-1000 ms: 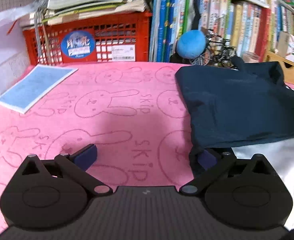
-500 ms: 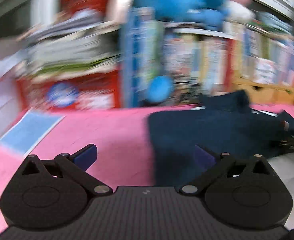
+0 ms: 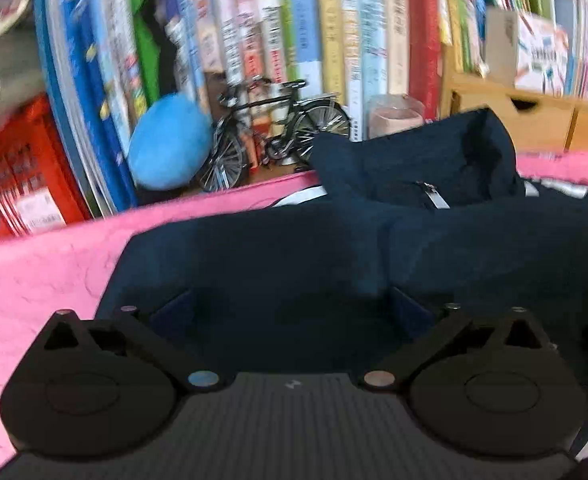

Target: Fold clothes

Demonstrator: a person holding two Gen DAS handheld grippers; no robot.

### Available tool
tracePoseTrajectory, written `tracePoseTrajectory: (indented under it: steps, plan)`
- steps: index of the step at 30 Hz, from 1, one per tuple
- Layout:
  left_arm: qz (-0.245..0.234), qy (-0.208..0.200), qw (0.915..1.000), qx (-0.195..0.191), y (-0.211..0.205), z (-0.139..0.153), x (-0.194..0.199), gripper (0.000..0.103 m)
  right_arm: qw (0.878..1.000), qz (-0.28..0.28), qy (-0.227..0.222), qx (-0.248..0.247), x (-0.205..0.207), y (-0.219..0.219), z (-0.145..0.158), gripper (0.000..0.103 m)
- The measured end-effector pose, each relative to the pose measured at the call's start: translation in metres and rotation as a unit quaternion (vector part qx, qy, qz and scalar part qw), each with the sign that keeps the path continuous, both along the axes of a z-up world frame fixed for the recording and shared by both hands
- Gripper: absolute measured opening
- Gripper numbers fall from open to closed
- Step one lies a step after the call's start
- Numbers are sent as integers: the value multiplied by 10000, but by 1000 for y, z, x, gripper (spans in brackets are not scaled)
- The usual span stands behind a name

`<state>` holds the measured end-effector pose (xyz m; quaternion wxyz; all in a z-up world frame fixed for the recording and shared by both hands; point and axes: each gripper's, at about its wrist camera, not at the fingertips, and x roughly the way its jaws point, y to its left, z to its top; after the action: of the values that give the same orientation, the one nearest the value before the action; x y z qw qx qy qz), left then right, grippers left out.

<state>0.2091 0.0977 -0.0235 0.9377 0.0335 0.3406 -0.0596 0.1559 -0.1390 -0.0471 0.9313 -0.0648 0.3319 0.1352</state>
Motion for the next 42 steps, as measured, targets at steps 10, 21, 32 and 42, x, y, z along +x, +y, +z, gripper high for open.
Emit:
tracePoseTrajectory:
  steps: [10, 21, 32, 42]
  plan:
    - [1426, -53, 9875, 673, 82, -1, 7, 103, 9999, 125, 10, 15, 1, 1, 0, 103]
    - [1798, -189, 9819, 564, 117, 24, -40, 97, 10000, 48, -1, -3, 2, 1, -1, 103]
    - [1038, -37, 9830, 1517, 74, 14, -97, 103, 10000, 23, -19, -2, 1, 3, -1, 103]
    - [786, -684, 9899, 964, 83, 67, -223, 103, 9966, 580, -561, 192, -109, -46, 49, 103]
